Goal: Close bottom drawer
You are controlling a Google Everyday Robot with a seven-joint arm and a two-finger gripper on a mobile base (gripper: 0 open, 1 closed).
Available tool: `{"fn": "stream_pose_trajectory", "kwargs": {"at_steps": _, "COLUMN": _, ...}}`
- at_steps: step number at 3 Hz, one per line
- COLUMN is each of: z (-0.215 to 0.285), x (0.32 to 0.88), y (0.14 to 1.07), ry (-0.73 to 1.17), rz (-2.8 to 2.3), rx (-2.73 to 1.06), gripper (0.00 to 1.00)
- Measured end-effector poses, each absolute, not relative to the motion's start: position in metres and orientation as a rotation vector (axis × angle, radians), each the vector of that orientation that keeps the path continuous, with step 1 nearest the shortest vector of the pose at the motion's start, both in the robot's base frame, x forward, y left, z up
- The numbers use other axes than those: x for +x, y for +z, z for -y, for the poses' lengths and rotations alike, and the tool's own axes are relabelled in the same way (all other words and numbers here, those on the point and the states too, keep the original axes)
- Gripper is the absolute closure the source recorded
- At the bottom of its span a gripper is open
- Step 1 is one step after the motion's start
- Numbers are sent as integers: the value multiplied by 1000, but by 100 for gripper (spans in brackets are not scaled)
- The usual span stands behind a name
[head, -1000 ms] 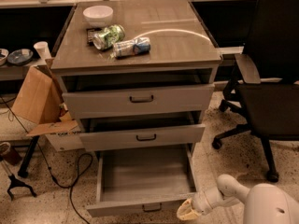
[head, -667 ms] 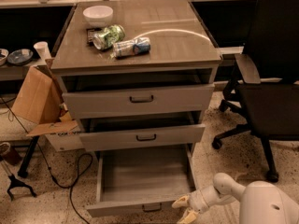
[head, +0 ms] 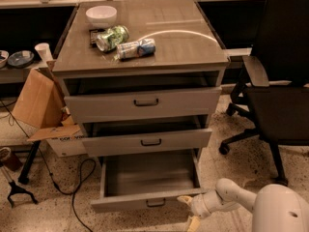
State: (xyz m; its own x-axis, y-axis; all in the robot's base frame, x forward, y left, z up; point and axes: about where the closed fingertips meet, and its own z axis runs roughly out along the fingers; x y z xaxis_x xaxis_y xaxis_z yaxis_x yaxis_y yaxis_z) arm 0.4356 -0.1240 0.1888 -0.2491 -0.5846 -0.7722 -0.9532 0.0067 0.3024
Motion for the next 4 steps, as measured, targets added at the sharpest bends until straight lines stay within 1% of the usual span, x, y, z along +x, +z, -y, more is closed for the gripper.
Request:
{"fn": "stream_pose_trajectory", "kwargs": {"at_steps": 2, "z": 102, "x": 444, "y": 187, "ry": 922, "rz": -1979, "rx": -1539, "gripper": 0}}
{"fn": "stream_pose_trajectory", "kwargs": {"at_steps": 3, "z": 99, "x": 452, "y": 181, "ry": 839, "rz": -2046, "rx": -1488, "gripper": 24}}
{"fn": "stream_pose_trajectory", "kwargs": {"at_steps": 4, "z": 103, "x": 457, "y": 180, "ry": 797, "rz": -2071, "rx": -1463, "gripper": 47}}
